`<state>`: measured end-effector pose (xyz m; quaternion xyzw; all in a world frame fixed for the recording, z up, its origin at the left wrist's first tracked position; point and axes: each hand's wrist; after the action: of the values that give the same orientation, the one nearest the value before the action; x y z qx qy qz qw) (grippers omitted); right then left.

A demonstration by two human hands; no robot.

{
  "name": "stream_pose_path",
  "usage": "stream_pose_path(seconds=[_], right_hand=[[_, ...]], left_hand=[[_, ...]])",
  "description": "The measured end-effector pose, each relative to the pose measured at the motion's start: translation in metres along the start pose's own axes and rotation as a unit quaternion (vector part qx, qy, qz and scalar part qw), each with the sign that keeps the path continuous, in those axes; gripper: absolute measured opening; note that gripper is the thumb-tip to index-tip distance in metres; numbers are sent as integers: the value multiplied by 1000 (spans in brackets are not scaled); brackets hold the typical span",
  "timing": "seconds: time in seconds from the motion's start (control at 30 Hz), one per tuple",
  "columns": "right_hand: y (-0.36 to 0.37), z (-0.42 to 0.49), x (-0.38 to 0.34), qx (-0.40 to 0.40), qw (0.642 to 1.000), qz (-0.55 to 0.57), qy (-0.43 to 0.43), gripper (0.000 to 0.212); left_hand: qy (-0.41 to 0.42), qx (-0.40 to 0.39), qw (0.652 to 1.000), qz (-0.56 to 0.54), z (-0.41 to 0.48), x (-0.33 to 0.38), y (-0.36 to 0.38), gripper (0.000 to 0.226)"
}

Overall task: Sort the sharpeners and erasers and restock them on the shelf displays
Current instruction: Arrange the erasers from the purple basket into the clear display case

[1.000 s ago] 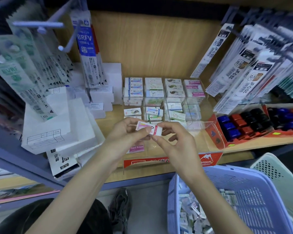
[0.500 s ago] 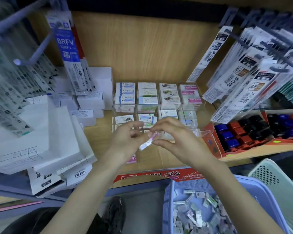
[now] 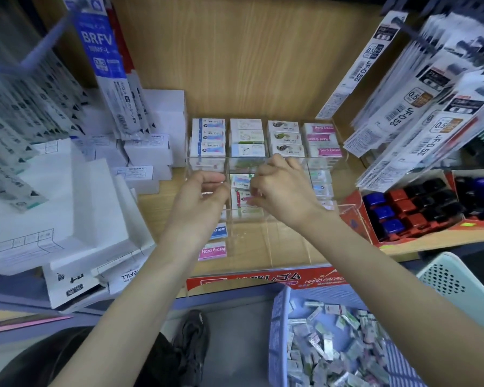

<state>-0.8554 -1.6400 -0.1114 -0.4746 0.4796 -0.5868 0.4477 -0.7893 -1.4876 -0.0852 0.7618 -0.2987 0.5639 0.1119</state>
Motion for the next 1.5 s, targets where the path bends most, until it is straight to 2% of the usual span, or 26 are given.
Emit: stream_pose_path(seconds=[0.2,0.33,0.4,0.5,0.57,0.6,0.7,0.77,0.83,0.9,0.93,1.0,1.07,1.13,1.27,1.33,1.37,1.43,1.5], right_hand=[[-11,14,-1,-92,992,-82,-13,33],[-7,16,-4,-36,986,-164,-27,20],[2,14,-4,-10,988,-154,-14,25],[10,14,-5,-11,988,-155,0,25],[2,14,-9,-33,988,-149,18,16],[-1,15,-9,-53,991,-121,25,10],[-18,5,-8,-24,994,83,64,26],[-38,-23,-8,65,965,235,98,31],[-54,-73,-10,126,923,342,124,27],[-58,-138,-12,129,888,418,141,20],[-52,-171,-10,98,879,439,156,18],[-24,-229,1,-29,876,438,200,16],[21,-280,15,-176,856,419,245,20],[68,-324,25,-247,818,426,298,25],[142,-374,26,-198,703,531,429,29],[173,-386,18,-201,662,553,464,39],[191,-391,13,-220,655,548,472,47],[218,-399,3,-272,658,529,461,59],[237,-402,-2,-317,673,507,435,64]], left_hand=[[4,-1,1000,-2,-5,3,-4,15],[13,-1,1000,-6,-8,5,-6,16],[19,1,1000,-5,-8,7,-7,18],[21,-1,1000,-3,-9,6,-6,19],[23,-10,1000,-3,-10,6,-4,19],[24,-17,1000,0,-11,6,-3,18],[33,-64,997,41,-15,6,3,16],[52,-102,989,95,-21,2,10,15],[90,-145,975,140,-34,-10,21,13],[131,-204,951,194,-53,-32,36,10],[144,-243,932,229,-64,-47,45,9],[142,-345,881,291,-81,-82,67,9],[100,-428,835,330,-85,-118,96,9],[43,-462,822,331,-80,-154,133,13],[-45,-438,840,318,-63,-219,207,30],[-35,-432,831,349,-49,-254,233,47],[-14,-441,804,399,-44,-271,241,58],[32,-470,700,536,-40,-303,244,83],[48,-507,604,613,-39,-330,243,102]])
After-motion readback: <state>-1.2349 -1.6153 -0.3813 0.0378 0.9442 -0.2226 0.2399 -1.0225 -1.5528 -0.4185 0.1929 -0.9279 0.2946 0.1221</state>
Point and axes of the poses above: each hand's wrist, its own z-axis towards the middle knuckle, its own y-axis out of the palm, x = y × z, and after that the axes turned 6 degrees about -y, right-handed
